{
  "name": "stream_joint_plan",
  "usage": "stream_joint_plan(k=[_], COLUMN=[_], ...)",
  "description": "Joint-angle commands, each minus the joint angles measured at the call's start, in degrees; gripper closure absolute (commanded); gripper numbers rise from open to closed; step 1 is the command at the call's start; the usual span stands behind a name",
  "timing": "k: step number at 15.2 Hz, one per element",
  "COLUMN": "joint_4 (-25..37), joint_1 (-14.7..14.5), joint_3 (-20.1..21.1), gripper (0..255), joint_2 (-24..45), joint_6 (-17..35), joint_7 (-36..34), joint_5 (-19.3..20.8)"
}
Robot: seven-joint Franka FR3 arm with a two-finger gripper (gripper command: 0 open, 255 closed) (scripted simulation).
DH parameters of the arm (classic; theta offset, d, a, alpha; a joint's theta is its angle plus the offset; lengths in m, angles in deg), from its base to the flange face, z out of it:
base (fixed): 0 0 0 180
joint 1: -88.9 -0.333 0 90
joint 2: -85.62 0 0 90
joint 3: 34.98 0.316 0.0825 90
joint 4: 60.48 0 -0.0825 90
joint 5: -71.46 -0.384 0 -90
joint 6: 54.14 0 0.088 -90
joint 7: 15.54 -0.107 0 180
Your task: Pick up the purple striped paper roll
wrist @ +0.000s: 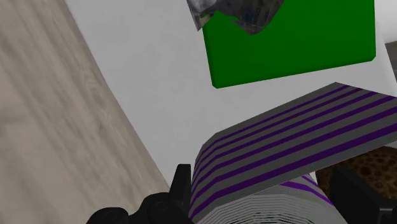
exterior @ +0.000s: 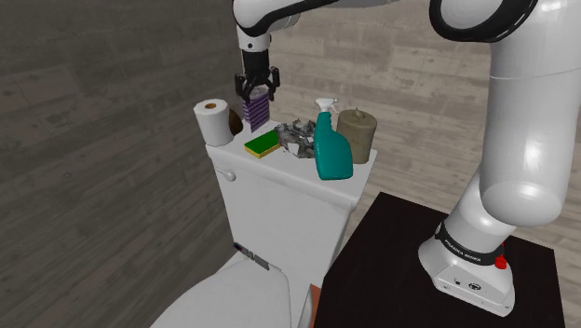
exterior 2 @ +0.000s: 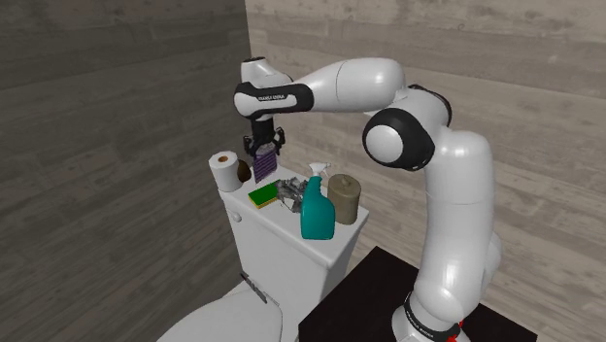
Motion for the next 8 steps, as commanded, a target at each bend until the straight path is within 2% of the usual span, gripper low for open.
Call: stream_joint_plan(k=[1, 8], joint_4=[1.6, 5.5], joint_1=[0.0, -0.1], joint_3=[0.0, 0.0], gripper=[255, 255], joint_2=[0.0, -0.1], joint_6=[-1.6, -5.5], joint_7=[0.0, 0.1], joint_5=[0.0, 0.0])
